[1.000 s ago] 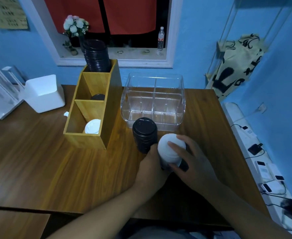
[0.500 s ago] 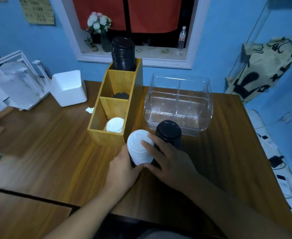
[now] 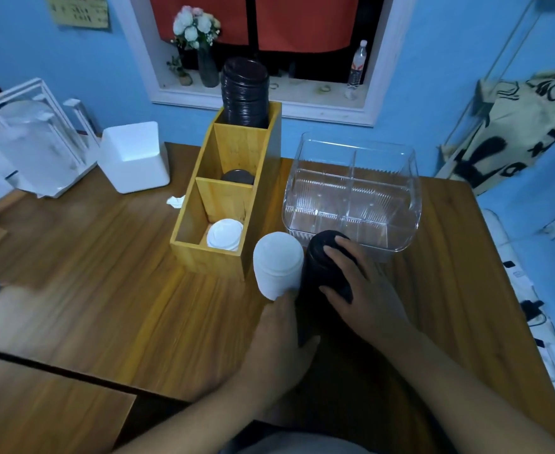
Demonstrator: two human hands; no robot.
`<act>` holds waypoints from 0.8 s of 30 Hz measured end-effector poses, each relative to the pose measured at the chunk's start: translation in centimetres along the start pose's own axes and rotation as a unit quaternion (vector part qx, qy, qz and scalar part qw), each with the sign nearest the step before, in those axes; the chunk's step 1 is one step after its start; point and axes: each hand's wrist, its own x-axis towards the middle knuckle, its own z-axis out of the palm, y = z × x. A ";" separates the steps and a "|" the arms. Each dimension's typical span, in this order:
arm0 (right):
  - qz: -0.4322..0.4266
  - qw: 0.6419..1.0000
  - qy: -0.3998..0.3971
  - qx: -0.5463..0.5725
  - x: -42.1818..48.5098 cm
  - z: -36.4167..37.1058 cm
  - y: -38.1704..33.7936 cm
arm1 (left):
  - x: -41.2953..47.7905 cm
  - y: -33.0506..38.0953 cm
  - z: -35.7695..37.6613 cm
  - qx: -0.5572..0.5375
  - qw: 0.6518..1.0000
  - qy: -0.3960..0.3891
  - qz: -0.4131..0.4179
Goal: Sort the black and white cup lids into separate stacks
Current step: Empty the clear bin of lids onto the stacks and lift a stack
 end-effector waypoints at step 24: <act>-0.118 0.985 0.039 0.119 5.3 -6.1 -8.1 | -0.7 3.7 -9.3 -0.115 0.989 0.095 -0.014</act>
